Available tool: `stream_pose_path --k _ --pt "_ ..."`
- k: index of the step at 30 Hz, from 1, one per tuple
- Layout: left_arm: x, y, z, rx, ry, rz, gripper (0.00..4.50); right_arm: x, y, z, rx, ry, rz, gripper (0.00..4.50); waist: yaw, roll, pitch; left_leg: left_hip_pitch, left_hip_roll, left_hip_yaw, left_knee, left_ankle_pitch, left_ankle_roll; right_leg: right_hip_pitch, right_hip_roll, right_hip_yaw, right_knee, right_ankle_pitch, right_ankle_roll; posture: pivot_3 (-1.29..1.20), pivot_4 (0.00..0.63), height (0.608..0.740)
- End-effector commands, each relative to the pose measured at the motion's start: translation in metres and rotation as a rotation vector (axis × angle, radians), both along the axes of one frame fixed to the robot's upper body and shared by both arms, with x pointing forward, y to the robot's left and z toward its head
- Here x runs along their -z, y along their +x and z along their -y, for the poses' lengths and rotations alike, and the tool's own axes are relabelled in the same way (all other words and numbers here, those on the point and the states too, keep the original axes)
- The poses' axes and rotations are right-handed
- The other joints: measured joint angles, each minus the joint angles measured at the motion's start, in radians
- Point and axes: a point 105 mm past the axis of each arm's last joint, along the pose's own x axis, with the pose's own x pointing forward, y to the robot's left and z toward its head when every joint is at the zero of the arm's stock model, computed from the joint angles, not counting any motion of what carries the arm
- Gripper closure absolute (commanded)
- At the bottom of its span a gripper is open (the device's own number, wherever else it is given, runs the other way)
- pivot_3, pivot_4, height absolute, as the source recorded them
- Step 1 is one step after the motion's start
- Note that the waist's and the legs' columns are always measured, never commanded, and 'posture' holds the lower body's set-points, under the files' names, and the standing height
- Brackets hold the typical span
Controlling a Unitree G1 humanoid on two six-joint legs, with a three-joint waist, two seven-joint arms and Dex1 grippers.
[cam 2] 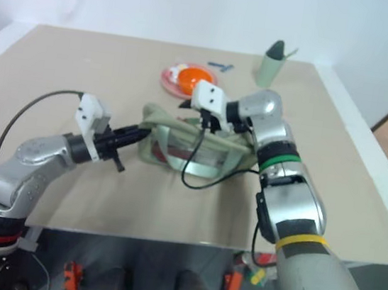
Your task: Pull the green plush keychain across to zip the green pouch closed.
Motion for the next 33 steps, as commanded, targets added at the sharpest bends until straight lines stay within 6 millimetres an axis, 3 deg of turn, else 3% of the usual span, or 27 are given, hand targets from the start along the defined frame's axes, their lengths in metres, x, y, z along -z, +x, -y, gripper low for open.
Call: stream_pose_path --k 1,8,12,15,16,20,27,28,33 --pt "-0.008 -0.003 0.004 0.015 0.004 0.042 4.50 -0.004 0.001 0.003 -0.001 -0.024 0.027 0.28 0.000 0.000 0.000 0.000 0.000 0.000 0.000 0.000 0.000 0.000 0.000 0.000 0.000 0.000 0.000 0.00 0.150 0.740" --pt "-0.008 -0.001 0.008 0.015 0.003 0.039 4.50 -0.013 0.010 0.014 0.073 -0.008 0.066 0.28 0.001 0.000 0.000 0.000 0.000 0.000 0.000 0.000 0.000 0.000 0.000 0.000 0.000 0.000 0.000 0.00 0.150 0.740" --pt "-0.007 -0.001 0.008 0.013 0.004 0.039 4.50 -0.032 0.012 0.011 0.103 0.103 0.026 0.28 0.001 0.000 0.000 0.000 0.000 0.000 0.000 0.000 0.000 0.000 -0.001 0.000 0.000 0.000 0.000 0.00 0.150 0.740" --pt "-0.007 -0.001 0.008 0.011 0.004 0.039 4.50 -0.035 0.012 0.012 0.107 0.121 0.013 0.28 0.001 0.000 0.000 0.000 0.000 0.000 0.000 0.000 0.000 0.000 -0.001 0.000 0.000 0.000 0.000 0.00 0.150 0.740" --pt "-0.007 -0.001 0.007 0.010 0.004 0.039 4.50 -0.034 0.012 0.012 0.107 0.120 0.010 0.79 0.001 0.000 0.000 0.000 0.000 0.000 0.000 0.000 0.000 0.000 0.000 -0.001 0.000 0.000 -0.001 0.00 0.150 0.740" --pt "-0.007 -0.001 0.006 0.009 0.007 0.041 4.50 -0.029 0.010 0.012 0.099 0.115 -0.003 1.89 0.001 0.000 0.000 0.000 0.000 -0.001 0.000 0.000 0.000 0.000 0.000 -0.001 0.000 0.000 -0.001 0.00 0.150 0.740" --pt "-0.007 0.001 0.006 0.010 0.012 0.043 4.50 -0.021 0.007 0.006 0.067 0.089 0.010 1.89 0.001 0.000 0.000 0.000 0.000 -0.001 0.000 0.000 0.000 0.000 0.000 -0.001 0.000 0.000 -0.001 0.00 0.150 0.740" --pt "-0.007 0.001 0.006 0.009 0.012 0.043 4.50 -0.020 0.007 0.006 0.065 0.085 0.010 2.45 0.001 0.000 0.000 0.000 0.000 -0.001 0.000 0.000 0.000 0.000 0.000 -0.001 0.000 0.000 -0.001 0.00 0.150 0.740" --pt "-0.007 0.000 0.007 0.007 0.016 0.044 4.50 -0.015 0.005 0.007 0.049 0.055 0.007 4.12 0.001 0.000 0.000 0.000 0.000 -0.001 0.000 0.000 0.000 0.000 0.000 -0.001 0.000 0.000 -0.001 0.00 0.150 0.740"
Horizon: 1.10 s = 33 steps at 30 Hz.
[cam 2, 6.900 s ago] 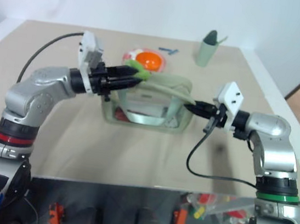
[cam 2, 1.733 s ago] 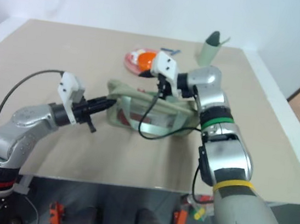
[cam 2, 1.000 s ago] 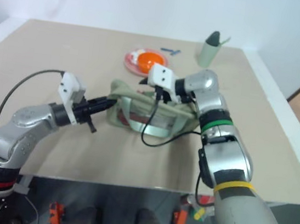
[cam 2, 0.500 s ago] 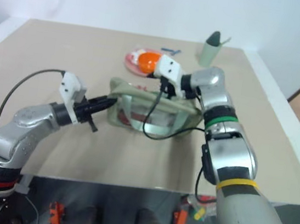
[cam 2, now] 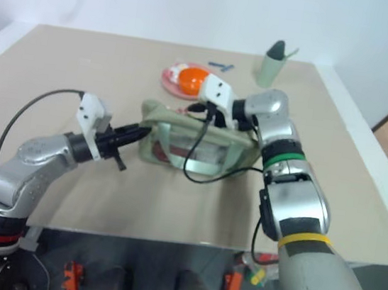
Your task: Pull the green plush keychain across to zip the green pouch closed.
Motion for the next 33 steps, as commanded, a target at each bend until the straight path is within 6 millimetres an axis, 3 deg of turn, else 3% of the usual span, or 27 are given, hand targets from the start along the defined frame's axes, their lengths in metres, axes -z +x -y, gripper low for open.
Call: stream_pose_path --k 1,7,15,23,33 --pt "-0.006 -0.002 0.006 0.025 0.009 0.031 4.50 -0.009 -0.003 -0.003 -0.033 -0.004 0.044 4.43 0.000 0.000 0.000 0.000 0.000 0.000 0.000 0.000 0.000 0.000 0.000 0.000 0.000 0.000 0.000 0.00 0.150 0.740" --pt "-0.006 -0.001 0.006 0.021 0.008 0.032 4.50 -0.015 -0.003 -0.002 -0.029 0.014 0.058 4.48 0.000 0.000 0.000 0.000 0.000 0.000 0.000 0.000 0.000 0.000 0.000 0.000 0.000 0.000 0.000 0.00 0.150 0.740" --pt "-0.011 0.002 0.007 -0.003 -0.051 0.015 4.50 -0.073 0.000 0.008 0.019 0.137 0.208 4.48 0.001 0.001 0.001 0.000 0.000 0.000 0.000 0.000 0.000 0.000 0.000 0.000 0.000 0.000 0.000 0.00 0.150 0.740" --pt "-0.016 0.007 0.009 -0.014 -0.098 -0.006 4.50 -0.094 -0.002 0.018 0.039 0.155 0.317 4.48 -0.001 0.001 0.001 0.000 0.000 0.000 -0.001 0.000 0.000 -0.001 0.000 -0.001 0.000 0.000 -0.001 0.00 0.150 0.740" --pt "-0.025 0.020 0.009 -0.113 -0.151 -0.008 4.50 -0.123 0.005 0.056 0.238 0.183 0.597 4.48 -0.001 0.001 0.001 -0.001 0.000 0.000 -0.001 0.000 0.000 -0.001 0.000 0.000 0.000 0.000 -0.001 0.00 0.150 0.740"
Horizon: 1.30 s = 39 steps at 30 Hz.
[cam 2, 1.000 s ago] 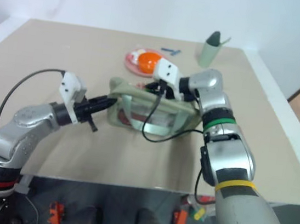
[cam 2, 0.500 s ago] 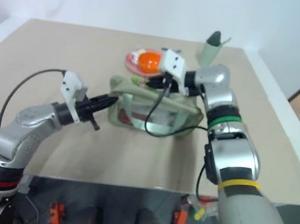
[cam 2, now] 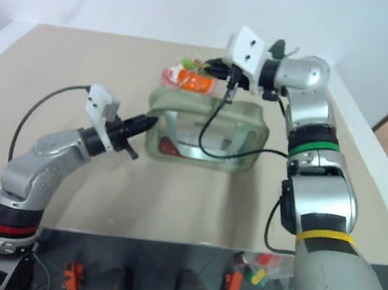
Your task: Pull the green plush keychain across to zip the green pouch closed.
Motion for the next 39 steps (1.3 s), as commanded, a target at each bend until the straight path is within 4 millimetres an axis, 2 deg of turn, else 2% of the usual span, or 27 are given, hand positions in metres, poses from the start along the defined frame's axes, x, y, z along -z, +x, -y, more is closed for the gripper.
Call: stream_pose_path --k 1,3,7,9,12,13,16,19,24,26,28,32,39 --pt "-0.012 0.002 -0.003 -0.043 -0.012 0.047 4.50 -0.034 -0.001 0.032 0.123 0.077 0.165 4.48 0.000 0.000 0.000 0.000 0.000 0.000 0.000 0.000 0.000 0.000 0.000 0.000 0.000 0.000 0.000 0.00 0.150 0.740" --pt "-0.012 0.005 -0.005 -0.074 -0.013 0.051 4.50 -0.042 0.001 0.050 0.201 0.104 0.215 4.48 0.000 0.000 0.000 -0.001 0.000 0.000 0.000 0.000 0.000 -0.001 0.000 0.001 0.000 0.000 0.000 0.00 0.150 0.740" --pt "-0.012 0.011 -0.009 -0.118 -0.014 0.058 4.50 -0.047 0.002 0.070 0.290 0.122 0.262 4.48 0.000 0.000 0.000 -0.001 -0.001 0.001 0.000 0.000 0.000 -0.001 0.000 0.002 0.000 0.000 0.000 0.00 0.150 0.740" --pt "-0.015 0.014 -0.012 -0.144 -0.024 0.079 4.50 -0.049 0.002 0.088 0.359 0.146 0.273 4.48 -0.001 0.000 0.000 0.000 -0.001 0.001 0.000 0.000 0.000 -0.001 0.000 0.002 0.000 0.000 0.000 0.00 0.150 0.740" --pt "-0.018 0.016 -0.015 -0.166 -0.011 0.113 4.50 -0.043 0.003 0.118 0.482 0.182 0.261 4.48 0.000 0.000 0.000 0.000 0.000 0.001 0.000 0.000 0.000 -0.001 0.000 0.002 0.000 0.000 0.000 0.00 0.150 0.740" --pt "-0.018 0.016 -0.015 -0.169 -0.003 0.119 4.50 -0.039 0.003 0.127 0.522 0.196 0.250 4.48 0.000 0.000 0.000 -0.001 -0.001 0.001 -0.001 0.000 0.000 -0.001 0.000 0.002 0.000 0.000 0.000 0.00 0.150 0.740" --pt "-0.014 0.019 -0.019 -0.179 -0.006 0.108 4.50 -0.001 0.009 0.164 0.697 0.205 0.173 4.48 0.001 0.000 0.000 -0.001 -0.001 0.001 -0.001 0.000 0.000 -0.001 0.000 0.003 0.000 0.000 0.000 0.00 0.150 0.740" --pt "-0.012 0.019 -0.020 -0.172 -0.003 0.103 4.50 0.024 0.012 0.174 0.779 0.224 0.124 4.48 0.000 0.001 0.000 -0.001 -0.002 0.002 0.000 0.000 0.000 -0.001 0.000 0.005 0.000 0.000 0.000 0.00 0.150 0.740" --pt "-0.010 0.020 -0.021 -0.176 0.019 0.103 4.50 0.071 0.016 0.170 0.837 0.244 0.016 4.48 -0.005 0.001 0.001 0.001 -0.001 0.003 0.000 0.000 0.000 -0.001 0.001 0.007 0.000 0.001 0.003 0.00 0.150 0.740" --pt "-0.008 0.019 -0.021 -0.177 0.030 0.100 4.50 0.100 0.018 0.155 0.823 0.260 -0.058 4.48 -0.005 0.001 0.001 0.001 -0.001 0.002 0.000 0.000 0.000 0.000 0.001 0.006 0.000 -0.001 0.006 0.00 0.150 0.740" --pt "-0.007 0.018 -0.021 -0.176 0.035 0.098 4.50 0.120 0.018 0.134 0.789 0.278 -0.110 4.48 -0.006 0.001 0.001 0.002 -0.001 0.002 0.000 0.000 0.000 0.000 0.001 0.006 0.000 -0.001 0.006 0.00 0.150 0.740" --pt "-0.007 0.019 -0.020 -0.176 0.043 0.101 4.50 0.143 0.021 0.106 0.750 0.285 -0.177 4.48 -0.008 0.001 0.001 0.002 -0.001 0.003 0.000 0.001 -0.001 0.000 0.002 0.008 0.000 0.001 0.007 0.00 0.150 0.740" --pt "-0.009 0.020 -0.019 -0.178 0.046 0.108 4.50 0.180 0.023 0.084 0.731 0.222 -0.248 4.48 -0.008 0.001 0.000 0.002 -0.001 0.003 0.001 0.002 -0.002 0.000 0.001 0.008 0.000 0.002 0.008 0.00 0.150 0.740"
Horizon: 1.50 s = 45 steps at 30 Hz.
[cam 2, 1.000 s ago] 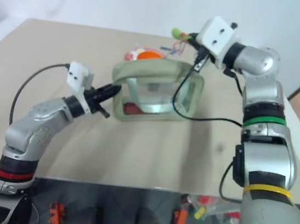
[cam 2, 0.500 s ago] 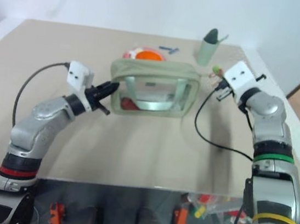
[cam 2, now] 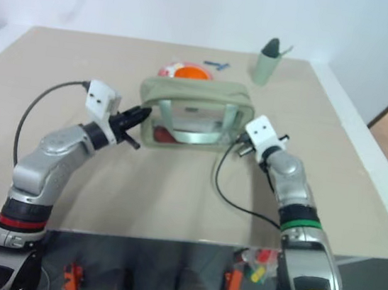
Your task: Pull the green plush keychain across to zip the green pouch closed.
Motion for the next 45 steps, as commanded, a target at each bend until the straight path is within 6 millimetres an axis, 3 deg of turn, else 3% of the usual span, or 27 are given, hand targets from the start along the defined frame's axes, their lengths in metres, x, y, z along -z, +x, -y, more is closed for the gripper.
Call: stream_pose_path --k 1,6,11,15,17,18,19,23,28,30,33,35,37,45 --pt "-0.014 -0.001 -0.006 -0.019 0.003 0.060 4.50 0.008 0.002 -0.006 -0.017 -0.037 -0.010 4.48 0.000 0.000 0.000 0.000 0.000 0.000 0.000 0.000 0.000 0.000 0.000 0.000 0.000 0.000 0.000 0.00 0.150 0.740" --pt "-0.013 -0.001 -0.006 -0.018 0.012 0.059 4.50 0.017 0.001 -0.002 -0.019 -0.054 -0.021 4.48 -0.001 0.000 0.000 0.001 0.000 0.000 0.000 0.000 0.000 0.001 0.000 0.000 0.000 0.000 0.000 0.00 0.150 0.740" --pt "-0.009 -0.001 -0.007 -0.014 0.032 0.044 4.50 0.000 0.001 -0.004 -0.054 -0.010 0.037 4.48 -0.001 0.000 0.000 0.001 0.000 0.000 0.000 0.000 0.000 0.001 0.000 0.000 0.000 0.001 0.000 0.00 0.150 0.740" --pt "-0.006 -0.005 -0.004 0.045 -0.003 0.002 4.50 -0.032 -0.003 -0.011 -0.153 0.136 0.090 4.48 -0.001 0.000 0.000 0.001 0.000 0.000 0.000 0.000 0.000 0.001 0.001 0.000 0.000 0.001 0.000 0.00 0.150 0.740" --pt "-0.008 -0.003 -0.007 0.042 -0.012 -0.008 3.78 -0.048 -0.007 -0.013 -0.189 0.227 0.116 3.86 -0.001 0.000 0.000 0.001 0.000 -0.001 0.000 0.000 0.000 0.001 0.001 0.000 0.000 0.001 0.000 0.00 0.150 0.740" --pt "-0.010 -0.002 -0.008 0.047 -0.016 -0.010 3.72 -0.056 -0.009 -0.014 -0.212 0.274 0.123 3.86 -0.001 0.000 0.000 0.001 0.000 -0.001 0.000 0.000 0.000 0.000 0.001 0.000 0.000 0.001 0.000 0.00 0.150 0.740" --pt "-0.012 -0.002 -0.009 0.052 -0.020 -0.010 3.18 -0.063 -0.013 -0.014 -0.237 0.312 0.130 3.52 -0.001 0.000 0.000 0.001 0.000 -0.001 -0.001 0.000 0.000 0.000 0.001 0.000 0.000 0.001 0.000 0.00 0.150 0.740" --pt "-0.019 -0.003 -0.011 0.086 -0.010 -0.004 1.75 -0.088 -0.031 -0.014 -0.346 0.408 0.147 2.11 0.002 0.000 0.000 0.000 0.000 -0.002 -0.001 0.000 0.000 0.000 0.001 -0.002 0.000 0.000 0.000 0.00 0.150 0.740" --pt "-0.023 -0.005 -0.011 0.129 0.017 -0.001 0.03 -0.096 -0.042 -0.002 -0.369 0.404 0.127 0.34 0.003 0.000 0.000 -0.001 0.000 -0.002 0.000 0.000 0.000 0.000 0.000 -0.002 0.000 0.000 0.001 0.00 0.150 0.740" --pt "-0.025 -0.006 -0.010 0.143 0.024 0.003 0.00 -0.093 -0.044 0.005 -0.351 0.374 0.117 0.02 0.003 0.000 0.000 -0.001 0.000 -0.001 0.000 0.000 0.000 0.000 0.000 -0.002 -0.001 0.000 0.001 0.00 0.150 0.740" --pt "-0.025 -0.008 -0.008 0.156 0.029 0.007 0.00 -0.090 -0.045 0.013 -0.314 0.292 0.126 0.02 0.003 0.000 0.000 -0.001 0.000 -0.001 0.000 0.000 0.000 0.000 0.000 -0.002 0.000 0.000 0.001 0.00 0.150 0.740" --pt "-0.026 -0.009 -0.007 0.158 0.029 0.010 0.00 -0.081 -0.050 0.017 -0.310 0.114 0.121 0.02 0.003 0.000 0.000 -0.001 0.000 -0.001 0.000 0.000 0.000 0.000 0.000 -0.002 0.000 0.000 0.000 0.00 0.150 0.740" --pt "-0.024 -0.012 -0.005 0.166 0.034 0.007 0.00 -0.078 -0.058 0.019 -0.336 0.051 0.106 0.02 0.003 0.000 0.000 -0.001 0.000 -0.001 0.000 0.000 0.000 0.000 0.000 -0.002 0.000 0.000 0.000 0.00 0.150 0.740" --pt "-0.025 -0.015 -0.011 0.158 0.047 0.009 0.00 -0.082 -0.095 0.027 -0.443 0.100 0.009 0.02 0.005 0.000 0.000 0.000 0.000 -0.001 0.000 0.000 0.000 0.000 0.000 -0.002 0.000 0.000 0.001 0.00 0.150 0.740"
